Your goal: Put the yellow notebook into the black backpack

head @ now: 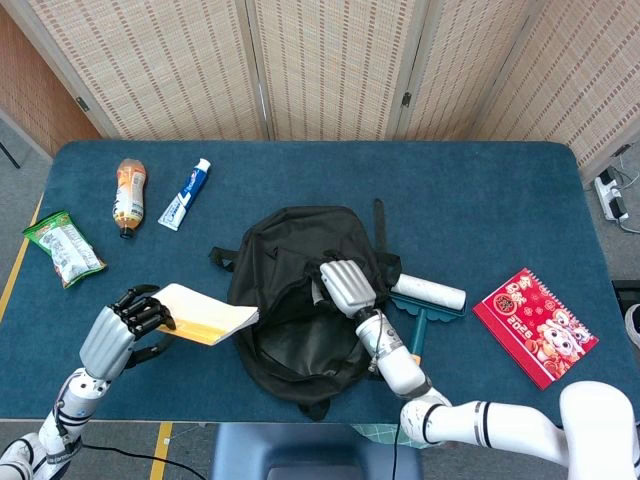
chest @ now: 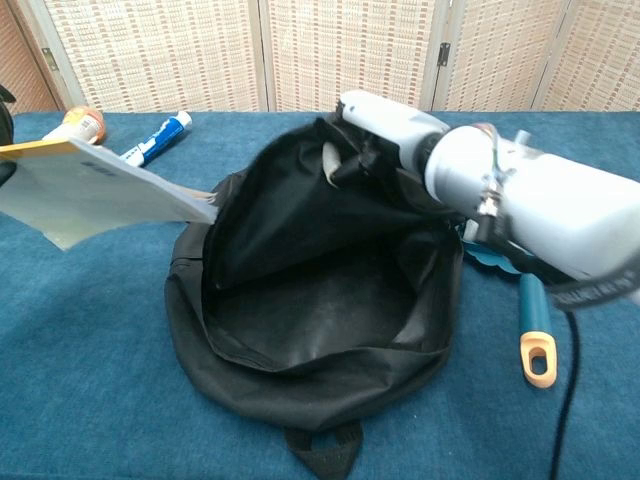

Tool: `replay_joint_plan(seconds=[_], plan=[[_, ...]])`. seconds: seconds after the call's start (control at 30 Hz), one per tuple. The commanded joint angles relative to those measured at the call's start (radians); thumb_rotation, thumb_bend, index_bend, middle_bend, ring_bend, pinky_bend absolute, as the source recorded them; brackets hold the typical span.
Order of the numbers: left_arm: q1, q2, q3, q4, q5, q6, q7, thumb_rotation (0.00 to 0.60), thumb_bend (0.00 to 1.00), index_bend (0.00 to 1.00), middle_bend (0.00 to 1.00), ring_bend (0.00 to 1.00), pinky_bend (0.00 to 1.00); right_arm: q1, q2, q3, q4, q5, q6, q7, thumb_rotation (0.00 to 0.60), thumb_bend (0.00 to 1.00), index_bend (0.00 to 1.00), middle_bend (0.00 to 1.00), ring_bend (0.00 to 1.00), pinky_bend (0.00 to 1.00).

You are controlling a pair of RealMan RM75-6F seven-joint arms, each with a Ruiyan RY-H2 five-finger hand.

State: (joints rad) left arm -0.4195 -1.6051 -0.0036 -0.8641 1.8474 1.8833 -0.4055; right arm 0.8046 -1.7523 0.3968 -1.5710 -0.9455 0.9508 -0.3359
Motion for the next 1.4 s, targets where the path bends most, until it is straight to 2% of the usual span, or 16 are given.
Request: replay_joint_plan(seconds=[0.03, 0.37, 0.63, 0.83, 1.0, 1.4], plan=[[-0.028, -0.007, 0.019, -0.009, 0.051, 0.024, 0.024, 0.6, 0.52, 0.75, 0.68, 0.56, 0.41, 0.051, -0.048, 0.067, 0.027, 0.083, 0.027, -0.002, 0.6, 0.85, 0.76, 0.4, 0.37, 0.14], [-0.131, -0.024, 0.022, -0.07, 0.161, 0.027, 0.102, 0.6, 0.52, 0.75, 0.72, 0.61, 0.57, 0.135, -0.12, 0.146, 0.08, 0.192, 0.059, 0.025, 0.6, 0.86, 0.76, 0.4, 0.37, 0.14], [-0.186, -0.035, 0.037, -0.108, 0.234, 0.026, 0.159, 0.6, 0.52, 0.76, 0.73, 0.62, 0.61, 0.166, -0.121, 0.184, 0.114, 0.253, 0.043, 0.067, 0.6, 0.86, 0.76, 0.4, 0.37, 0.14], [-0.219, -0.054, 0.042, -0.114, 0.262, 0.011, 0.176, 0.6, 0.52, 0.76, 0.73, 0.62, 0.62, 0.178, -0.114, 0.187, 0.104, 0.266, 0.016, 0.107, 0.6, 0.86, 0.76, 0.4, 0.37, 0.14], [-0.266, -0.107, 0.024, -0.058, 0.275, -0.005, 0.195, 0.6, 0.52, 0.76, 0.74, 0.62, 0.62, 0.175, -0.098, 0.185, 0.051, 0.252, -0.015, 0.165, 0.6, 0.86, 0.75, 0.4, 0.36, 0.14], [-0.367, -0.251, 0.009, 0.183, 0.279, -0.018, 0.225, 0.6, 0.52, 0.76, 0.74, 0.62, 0.62, 0.188, -0.089, 0.178, -0.014, 0.233, -0.013, 0.234, 0.6, 0.86, 0.75, 0.4, 0.36, 0.14]])
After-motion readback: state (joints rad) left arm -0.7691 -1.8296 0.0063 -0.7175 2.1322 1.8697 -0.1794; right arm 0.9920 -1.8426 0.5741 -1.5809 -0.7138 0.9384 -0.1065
